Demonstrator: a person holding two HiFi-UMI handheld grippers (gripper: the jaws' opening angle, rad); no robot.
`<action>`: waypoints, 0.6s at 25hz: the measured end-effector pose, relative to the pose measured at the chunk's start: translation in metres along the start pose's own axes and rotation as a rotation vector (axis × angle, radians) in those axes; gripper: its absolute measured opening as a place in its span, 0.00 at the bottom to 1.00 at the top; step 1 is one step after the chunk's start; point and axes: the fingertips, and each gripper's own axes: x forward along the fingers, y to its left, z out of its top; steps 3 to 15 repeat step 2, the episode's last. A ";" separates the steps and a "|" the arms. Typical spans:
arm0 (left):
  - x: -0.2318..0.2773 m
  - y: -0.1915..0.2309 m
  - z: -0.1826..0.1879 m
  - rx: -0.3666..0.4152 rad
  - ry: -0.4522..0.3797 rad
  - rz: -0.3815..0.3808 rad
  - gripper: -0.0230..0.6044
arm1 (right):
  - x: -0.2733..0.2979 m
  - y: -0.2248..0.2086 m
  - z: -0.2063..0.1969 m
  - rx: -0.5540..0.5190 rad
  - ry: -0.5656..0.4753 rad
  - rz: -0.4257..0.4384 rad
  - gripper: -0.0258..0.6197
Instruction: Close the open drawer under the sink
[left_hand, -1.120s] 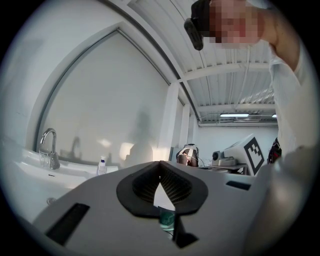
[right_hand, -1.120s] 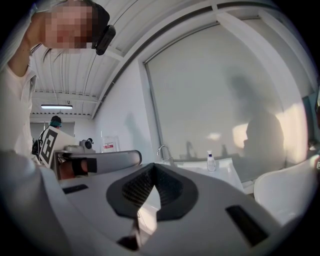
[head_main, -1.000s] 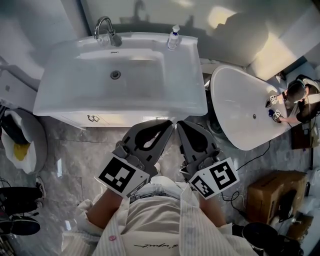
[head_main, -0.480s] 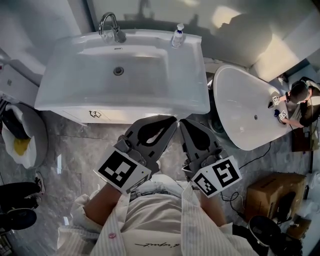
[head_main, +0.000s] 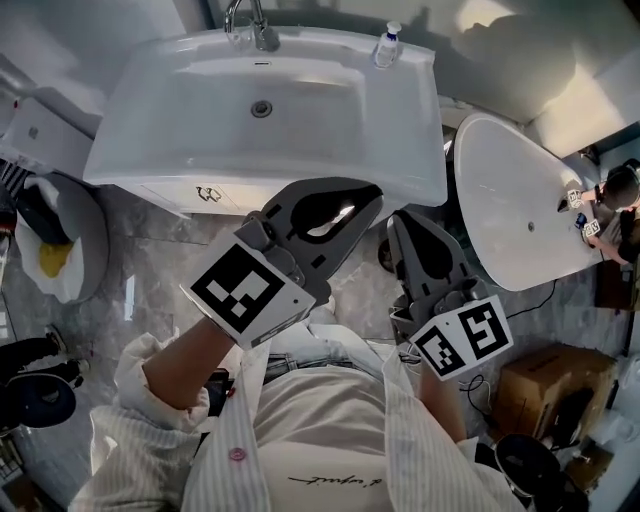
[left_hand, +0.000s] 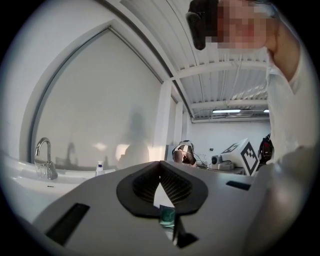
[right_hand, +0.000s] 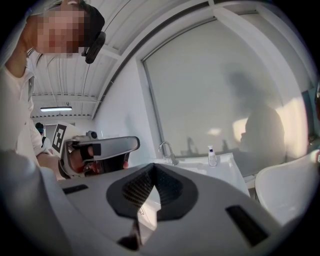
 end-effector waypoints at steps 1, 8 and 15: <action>0.000 0.001 0.001 0.004 0.005 -0.007 0.06 | 0.001 0.000 -0.001 0.000 0.000 -0.001 0.05; 0.000 0.003 0.001 0.008 0.011 -0.014 0.06 | 0.002 0.000 -0.002 -0.001 0.000 -0.003 0.05; 0.000 0.003 0.001 0.008 0.011 -0.014 0.06 | 0.002 0.000 -0.002 -0.001 0.000 -0.003 0.05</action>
